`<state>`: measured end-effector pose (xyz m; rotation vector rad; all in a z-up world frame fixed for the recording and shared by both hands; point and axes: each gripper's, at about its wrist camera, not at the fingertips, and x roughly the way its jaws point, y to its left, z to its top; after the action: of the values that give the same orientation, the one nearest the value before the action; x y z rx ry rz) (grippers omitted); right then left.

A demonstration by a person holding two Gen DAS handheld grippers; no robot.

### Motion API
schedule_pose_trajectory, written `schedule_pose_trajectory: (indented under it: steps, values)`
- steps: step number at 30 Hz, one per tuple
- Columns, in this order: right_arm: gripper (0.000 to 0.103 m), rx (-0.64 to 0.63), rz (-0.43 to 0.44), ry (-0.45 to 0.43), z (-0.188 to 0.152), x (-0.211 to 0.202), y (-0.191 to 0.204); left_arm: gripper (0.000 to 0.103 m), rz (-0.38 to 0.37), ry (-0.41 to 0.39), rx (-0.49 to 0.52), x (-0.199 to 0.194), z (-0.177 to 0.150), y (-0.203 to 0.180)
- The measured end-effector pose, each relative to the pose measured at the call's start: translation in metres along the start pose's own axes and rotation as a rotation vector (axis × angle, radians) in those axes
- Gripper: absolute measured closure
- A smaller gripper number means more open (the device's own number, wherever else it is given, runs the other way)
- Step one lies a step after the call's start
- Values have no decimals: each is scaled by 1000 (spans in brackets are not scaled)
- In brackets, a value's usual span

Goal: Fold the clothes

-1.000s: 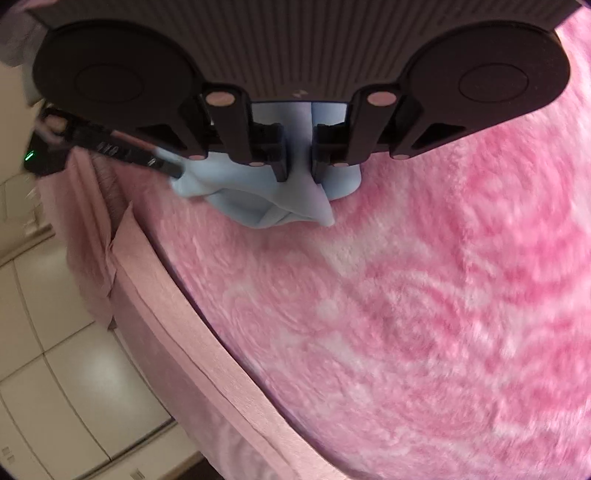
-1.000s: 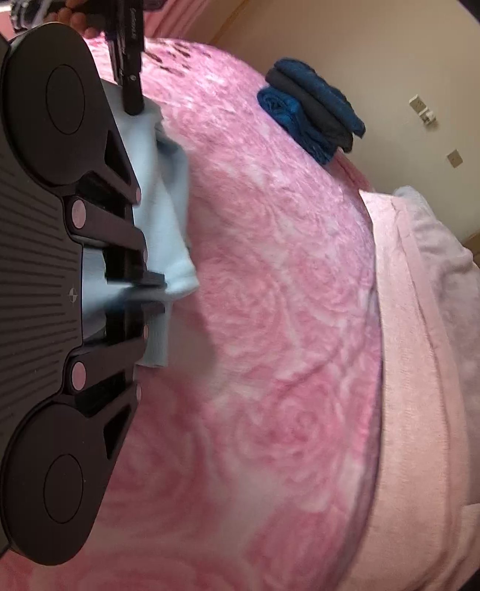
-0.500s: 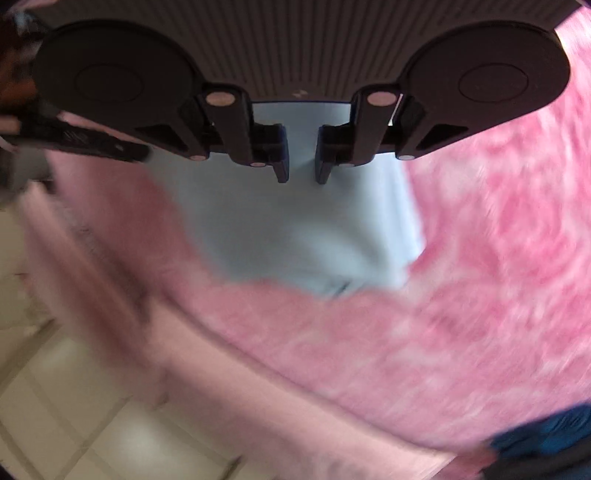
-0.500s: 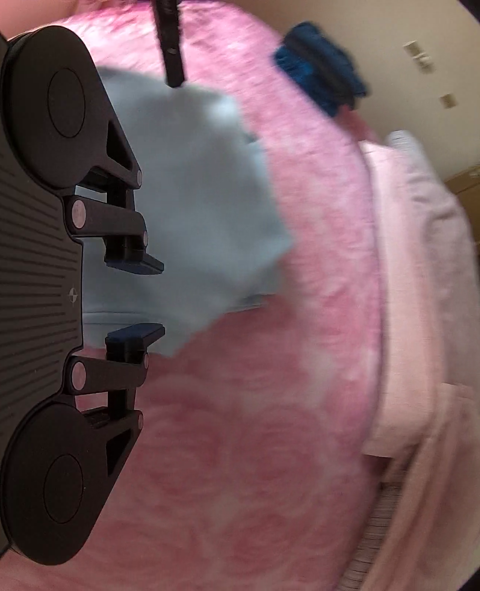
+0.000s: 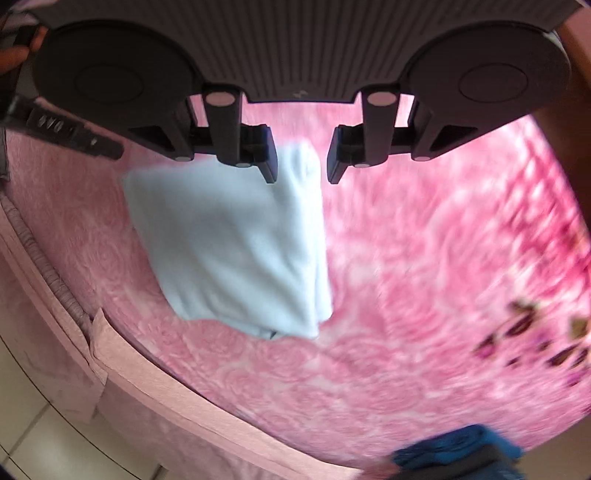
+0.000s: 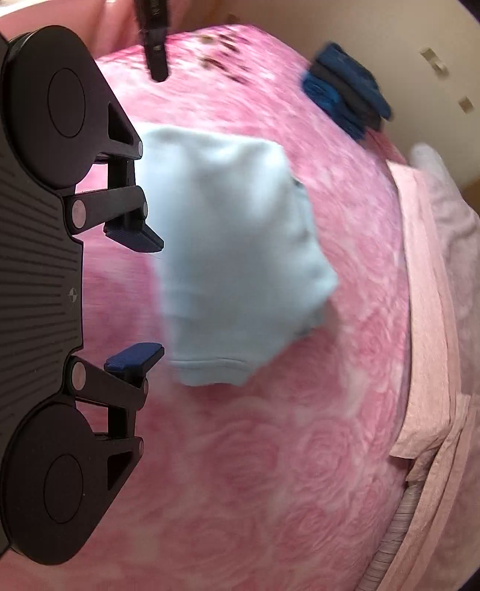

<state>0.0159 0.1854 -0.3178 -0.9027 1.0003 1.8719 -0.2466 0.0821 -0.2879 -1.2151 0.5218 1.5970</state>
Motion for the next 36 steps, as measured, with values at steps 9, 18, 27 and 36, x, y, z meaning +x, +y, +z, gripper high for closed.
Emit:
schedule_pose_trajectory:
  steps: [9,18,27,36]
  values:
    - [45,-118,42,3,-66,-115,10,73,72,1,-30,-111,-110,-52]
    - [45,-203,26,-40,-105,-211,12,62,138,-148,21,-203,-154,-97]
    - [45,-287,42,-68,-124,-252,22,52,171,-238,21,-240,-172,-118]
    - [45,-292,57,-40,-122,-256,20,51,201,-248,33,-248,-167,-124]
